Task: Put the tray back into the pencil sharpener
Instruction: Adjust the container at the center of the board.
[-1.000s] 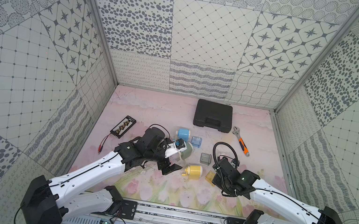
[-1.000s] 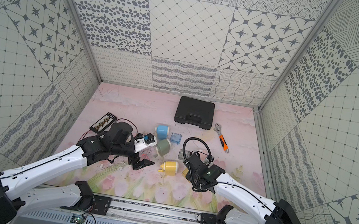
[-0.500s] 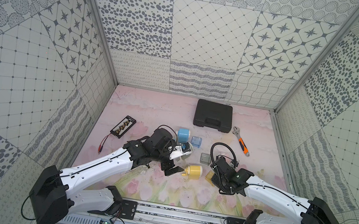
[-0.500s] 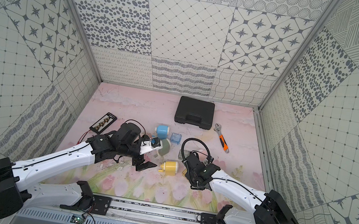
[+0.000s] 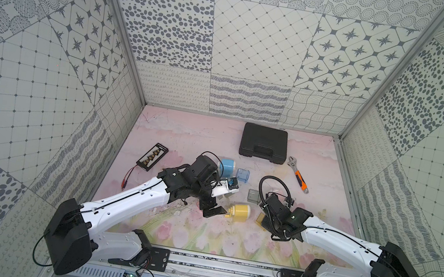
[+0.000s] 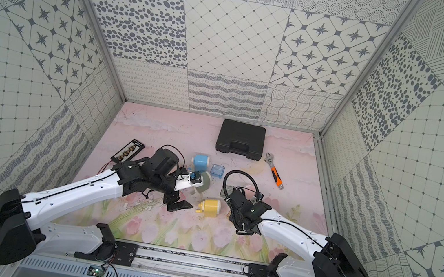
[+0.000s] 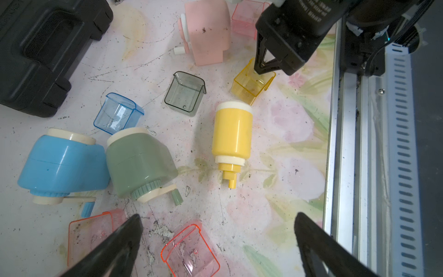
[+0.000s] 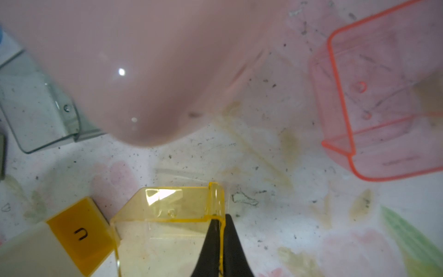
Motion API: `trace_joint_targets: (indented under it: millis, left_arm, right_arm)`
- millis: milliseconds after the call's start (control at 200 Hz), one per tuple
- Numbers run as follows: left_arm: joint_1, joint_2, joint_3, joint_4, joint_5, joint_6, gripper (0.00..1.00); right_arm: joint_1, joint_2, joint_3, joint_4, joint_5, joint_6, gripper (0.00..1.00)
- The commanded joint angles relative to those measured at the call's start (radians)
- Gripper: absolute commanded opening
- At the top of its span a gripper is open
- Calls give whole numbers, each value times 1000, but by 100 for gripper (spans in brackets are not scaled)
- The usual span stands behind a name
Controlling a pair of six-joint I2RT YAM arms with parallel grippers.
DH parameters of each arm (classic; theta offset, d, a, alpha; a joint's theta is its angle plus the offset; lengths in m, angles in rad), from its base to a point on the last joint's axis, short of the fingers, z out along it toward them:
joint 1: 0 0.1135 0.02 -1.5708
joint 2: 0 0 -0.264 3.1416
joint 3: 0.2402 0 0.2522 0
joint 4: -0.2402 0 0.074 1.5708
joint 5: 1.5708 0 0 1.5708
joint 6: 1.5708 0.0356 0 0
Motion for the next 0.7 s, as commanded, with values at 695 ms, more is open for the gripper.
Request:
trace_joint_targets:
  millis: [695]
  left_arm:
    - [1,-85,-111,0,1,45,99]
  right_arm:
    - [40,81,93,-71,-51,-359,4]
